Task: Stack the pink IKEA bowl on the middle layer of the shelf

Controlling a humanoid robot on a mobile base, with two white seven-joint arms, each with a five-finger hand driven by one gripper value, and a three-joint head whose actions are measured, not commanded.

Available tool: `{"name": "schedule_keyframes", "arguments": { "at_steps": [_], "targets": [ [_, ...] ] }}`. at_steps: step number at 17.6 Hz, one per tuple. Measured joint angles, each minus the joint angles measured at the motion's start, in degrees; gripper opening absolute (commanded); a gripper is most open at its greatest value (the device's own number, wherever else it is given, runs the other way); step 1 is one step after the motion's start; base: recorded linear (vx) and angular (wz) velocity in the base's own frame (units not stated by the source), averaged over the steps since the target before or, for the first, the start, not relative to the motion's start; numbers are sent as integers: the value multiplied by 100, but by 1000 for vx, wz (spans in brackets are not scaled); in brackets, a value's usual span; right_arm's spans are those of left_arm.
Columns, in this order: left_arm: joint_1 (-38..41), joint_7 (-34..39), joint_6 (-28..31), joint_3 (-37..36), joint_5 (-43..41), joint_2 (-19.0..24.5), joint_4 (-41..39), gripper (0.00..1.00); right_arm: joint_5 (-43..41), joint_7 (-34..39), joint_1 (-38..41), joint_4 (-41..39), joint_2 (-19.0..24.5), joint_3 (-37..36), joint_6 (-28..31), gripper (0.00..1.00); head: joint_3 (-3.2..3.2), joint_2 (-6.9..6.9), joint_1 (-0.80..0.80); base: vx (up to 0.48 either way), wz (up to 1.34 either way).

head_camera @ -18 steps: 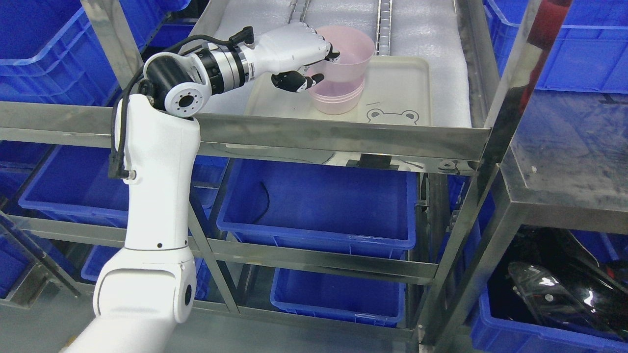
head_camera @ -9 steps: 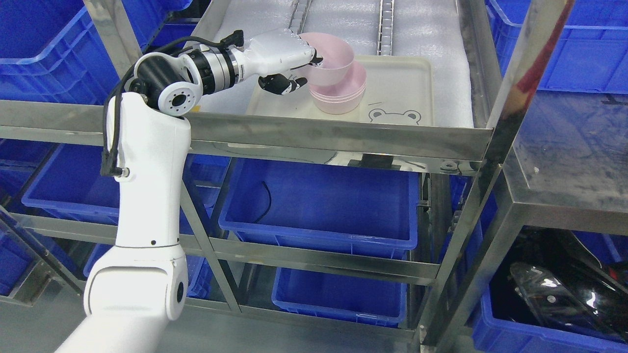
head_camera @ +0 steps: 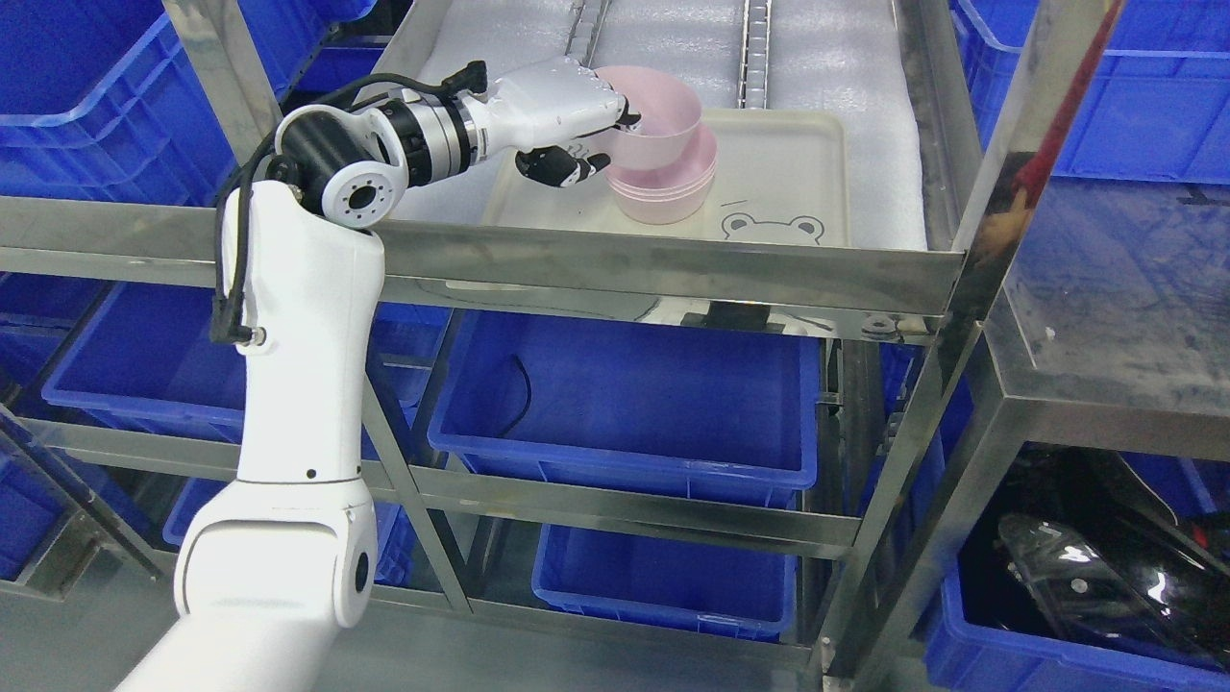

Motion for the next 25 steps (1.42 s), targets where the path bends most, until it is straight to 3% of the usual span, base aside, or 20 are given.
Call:
{"name": "schedule_keyframes", "arguments": {
  "at_steps": [3, 6, 7, 8, 16, 21, 25],
  "targets": [
    [0, 8, -39, 1, -16, -52, 54, 7, 0, 0, 0, 0, 0, 0, 0, 100, 0, 0, 0, 0, 0],
    [0, 8, -51, 2, -27, -46, 85, 15, 0, 0, 0, 0, 0, 0, 0, 100, 0, 0, 0, 0, 0],
    [0, 8, -57, 2, -31, -41, 94, 25, 0, 0, 0, 0, 0, 0, 0, 100, 0, 0, 0, 0, 0],
    [0, 8, -57, 2, -34, -37, 101, 42, 0, 0, 0, 0, 0, 0, 0, 100, 0, 0, 0, 0, 0],
    [-11, 8, -10, 3, -37, -27, 134, 82, 0, 0, 0, 0, 0, 0, 0, 100, 0, 0, 0, 0, 0],
    [-172, -11, 127, 183, 498, -105, 106, 90, 0, 0, 0, 0, 0, 0, 0, 100, 0, 0, 0, 0, 0],
    [-204, -16, 863, 230, 2189, -157, 9, 90, 0, 0, 0, 0, 0, 0, 0, 100, 0, 0, 0, 0, 0]
  ]
}}
